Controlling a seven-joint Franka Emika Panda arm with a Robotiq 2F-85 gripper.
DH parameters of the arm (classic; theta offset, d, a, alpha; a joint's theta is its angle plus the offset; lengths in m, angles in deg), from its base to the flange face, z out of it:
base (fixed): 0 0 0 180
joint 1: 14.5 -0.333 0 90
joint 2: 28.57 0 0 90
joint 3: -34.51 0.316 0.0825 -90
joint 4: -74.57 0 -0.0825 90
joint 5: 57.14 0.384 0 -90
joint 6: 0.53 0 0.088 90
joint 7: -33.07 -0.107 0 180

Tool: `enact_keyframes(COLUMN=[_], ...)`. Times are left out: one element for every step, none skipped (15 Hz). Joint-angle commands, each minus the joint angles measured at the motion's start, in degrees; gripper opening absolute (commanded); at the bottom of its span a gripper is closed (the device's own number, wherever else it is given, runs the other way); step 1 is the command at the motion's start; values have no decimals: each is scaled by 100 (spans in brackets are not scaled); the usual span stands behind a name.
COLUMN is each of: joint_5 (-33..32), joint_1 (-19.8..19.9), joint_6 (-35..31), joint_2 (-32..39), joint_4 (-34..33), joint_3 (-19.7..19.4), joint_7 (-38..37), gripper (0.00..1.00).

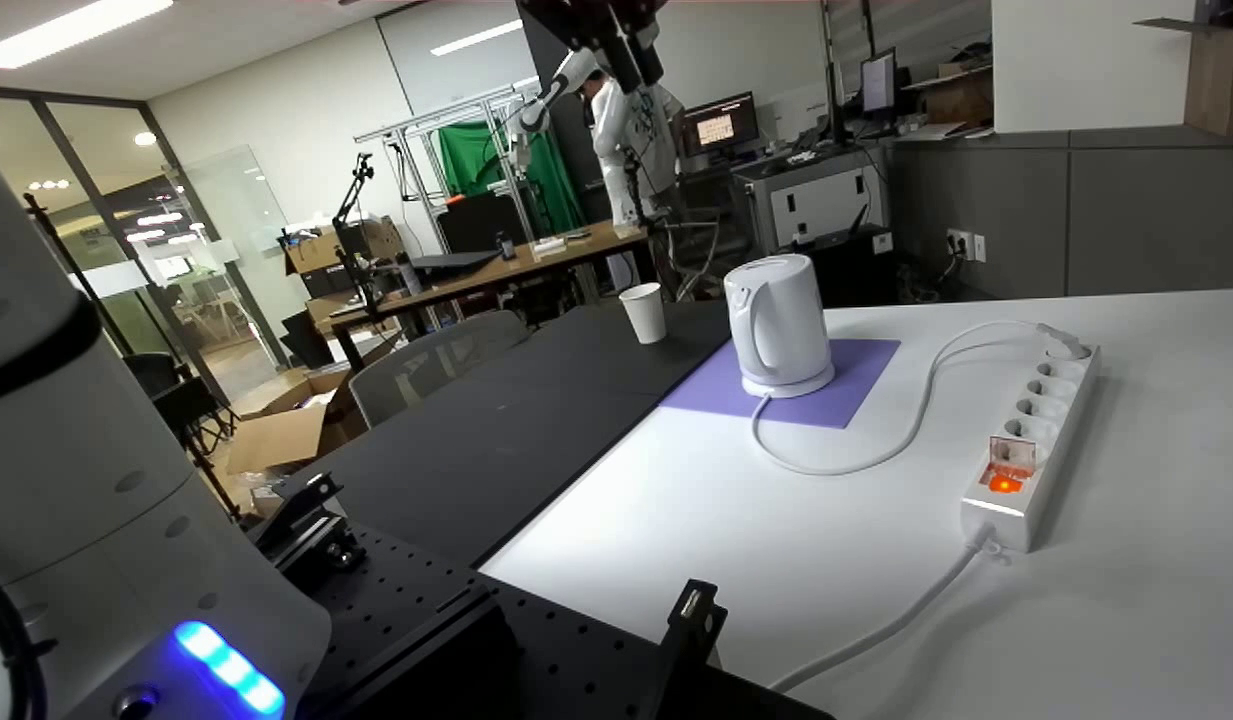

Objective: Turn off the white kettle and turn of the switch of the extension cord

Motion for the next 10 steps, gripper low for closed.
enact_keyframes(joint_5=[253,295,338,390,412,362,372,381,382,379], joint_1=[-115,-133,-166,-189,-212,-159,-36,-23,-11,1], joint_6=[-483,-599,-688,-750,-719,-640,-736,-748,-764,-765], joint_2=[956,1182,1446,1684,1953,2240,1628,1824,1889,1872], joint_4=[-408,-479,-589,-701,-857,-1030,-533,-622,-627,-611], joint_3=[-9,9,29,53,98,205,226,287,317,323], joint_7=[179,228,251,291,318,231,275,269,266,264], gripper=[0,0,0,0,0,0,0,1,1,1])
